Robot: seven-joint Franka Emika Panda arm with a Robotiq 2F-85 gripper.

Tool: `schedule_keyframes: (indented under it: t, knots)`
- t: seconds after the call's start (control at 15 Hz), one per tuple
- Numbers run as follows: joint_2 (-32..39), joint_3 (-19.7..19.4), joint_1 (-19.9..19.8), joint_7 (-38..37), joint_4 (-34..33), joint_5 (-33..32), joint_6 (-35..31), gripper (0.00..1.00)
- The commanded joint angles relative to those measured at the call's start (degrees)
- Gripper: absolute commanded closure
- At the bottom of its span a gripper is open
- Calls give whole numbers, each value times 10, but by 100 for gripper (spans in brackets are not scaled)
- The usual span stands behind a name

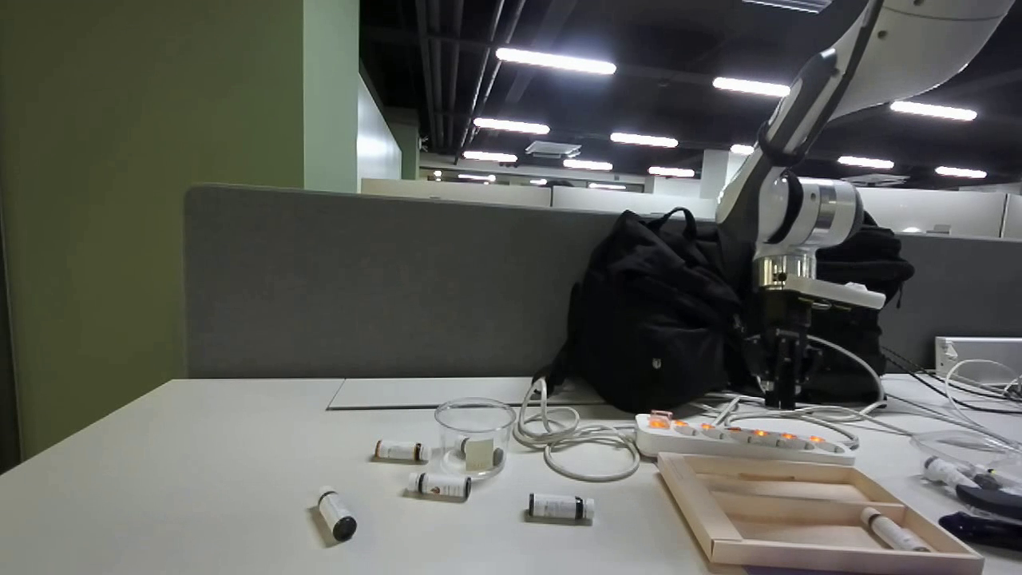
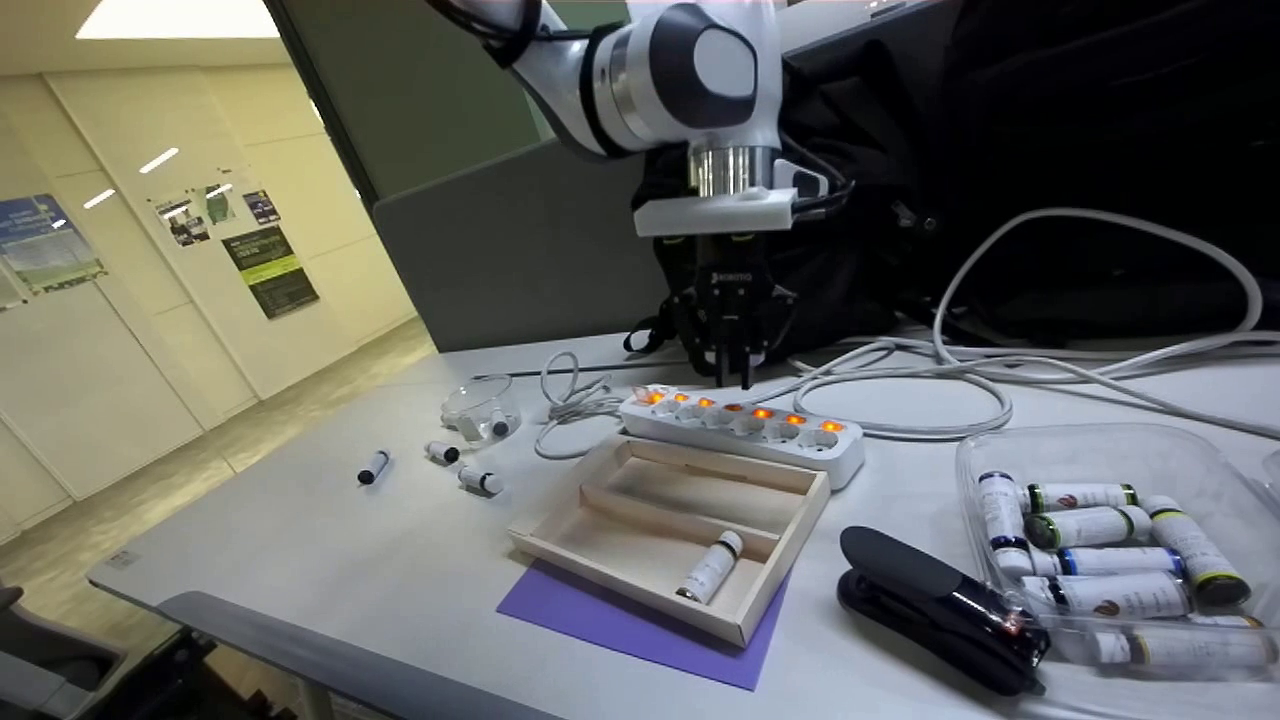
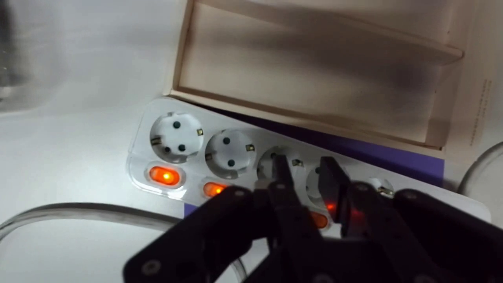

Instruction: Switch off the third switch from the right

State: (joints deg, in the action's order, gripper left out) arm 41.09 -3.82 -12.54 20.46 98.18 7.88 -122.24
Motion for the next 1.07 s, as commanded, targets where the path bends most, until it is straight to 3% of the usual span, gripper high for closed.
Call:
schedule_keyframes:
  t: [0.0,0.33,1.0]
  knots:
    - [39,22,-21,-6,-45,12,-14,99]
    - [50,44,-34,-5,-55,37,-66,100]
    - [74,34,-23,-18,-45,12,-107,100]
